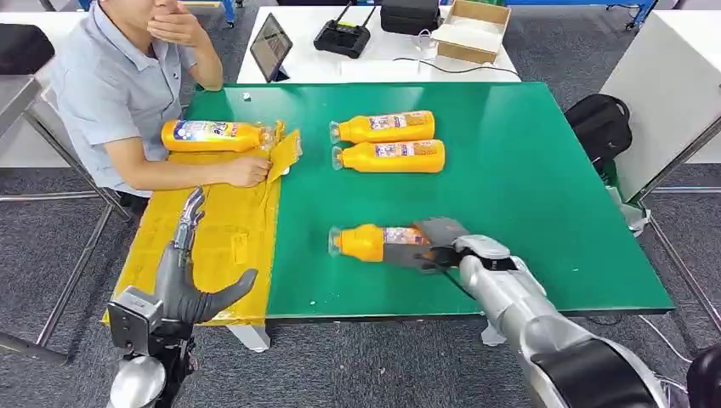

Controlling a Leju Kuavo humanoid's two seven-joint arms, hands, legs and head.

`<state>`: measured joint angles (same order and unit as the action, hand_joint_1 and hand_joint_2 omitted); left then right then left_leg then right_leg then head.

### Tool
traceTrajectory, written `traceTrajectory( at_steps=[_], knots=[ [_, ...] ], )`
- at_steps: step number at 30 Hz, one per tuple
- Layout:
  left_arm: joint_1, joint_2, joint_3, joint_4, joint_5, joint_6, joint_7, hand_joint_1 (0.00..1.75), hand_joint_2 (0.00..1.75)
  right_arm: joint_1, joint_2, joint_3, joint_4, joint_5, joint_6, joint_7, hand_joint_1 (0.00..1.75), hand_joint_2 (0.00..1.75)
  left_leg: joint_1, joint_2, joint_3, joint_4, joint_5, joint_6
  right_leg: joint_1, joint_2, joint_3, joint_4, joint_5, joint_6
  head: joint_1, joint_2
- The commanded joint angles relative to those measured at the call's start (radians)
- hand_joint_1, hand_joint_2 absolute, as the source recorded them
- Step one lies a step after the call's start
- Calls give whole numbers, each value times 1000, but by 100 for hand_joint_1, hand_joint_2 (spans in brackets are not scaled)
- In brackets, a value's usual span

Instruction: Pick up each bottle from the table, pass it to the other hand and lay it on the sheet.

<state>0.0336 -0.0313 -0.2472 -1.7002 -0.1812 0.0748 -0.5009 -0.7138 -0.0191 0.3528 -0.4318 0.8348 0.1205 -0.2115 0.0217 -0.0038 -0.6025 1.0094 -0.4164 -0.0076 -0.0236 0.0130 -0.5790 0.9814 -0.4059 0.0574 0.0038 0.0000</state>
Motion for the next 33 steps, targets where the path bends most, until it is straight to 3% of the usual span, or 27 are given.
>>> traceTrajectory(
  at_steps=[1, 4, 12, 15, 22, 26, 33],
  knots=[
    [93, -122, 46, 83, 42, 107, 69, 0, 175, 334, 128, -193, -462, -342, -160, -112, 175, 175, 1, 5, 3, -3, -2, 0, 2, 4, 2, -3, 0, -4, -1, 0],
    [99, -160, 39, 134, 66, 207, 49, 0, 175, 410, 122, -177, -617, -410, -193, -88, 175, 175, 0, 2, 0, -1, -2, -1, 1, 1, -2, -1, -1, -2, 0, 0],
    [97, -151, 37, 133, 70, 212, 45, 0, 175, 400, 112, -174, -595, -421, -193, -90, 175, 175, -1, -1, -12, -1, 0, 2, 0, -2, -11, 0, -2, -2, 0, 0],
    [109, -133, 2, 167, 178, 116, 68, 0, 175, 418, 110, -174, -612, -467, -212, -122, 175, 175, -1, -2, -12, -1, -1, 2, 0, -2, -11, -1, -2, -2, -1, 0],
    [119, -93, -24, 193, 148, 115, 27, 0, 175, 453, 99, -165, -631, -494, -219, -141, 175, 175, -1, -1, -13, -1, 0, 2, -1, -2, -13, -1, -1, -1, 0, 0],
    [91, -3, -128, 201, 66, -19, 91, 0, 175, 411, 114, -144, -609, -500, -210, -171, 175, 175, -1, -1, -13, -1, 0, 2, 0, -2, -13, -1, -1, -2, 0, 0],
    [48, -40, -137, 223, 47, -43, 97, 0, 175, 400, 181, -14, -609, -465, -171, -196, 175, 175, 0, 3, -13, 0, -1, 2, 0, 1, -14, 0, -1, -3, -1, 0]
  ],
)
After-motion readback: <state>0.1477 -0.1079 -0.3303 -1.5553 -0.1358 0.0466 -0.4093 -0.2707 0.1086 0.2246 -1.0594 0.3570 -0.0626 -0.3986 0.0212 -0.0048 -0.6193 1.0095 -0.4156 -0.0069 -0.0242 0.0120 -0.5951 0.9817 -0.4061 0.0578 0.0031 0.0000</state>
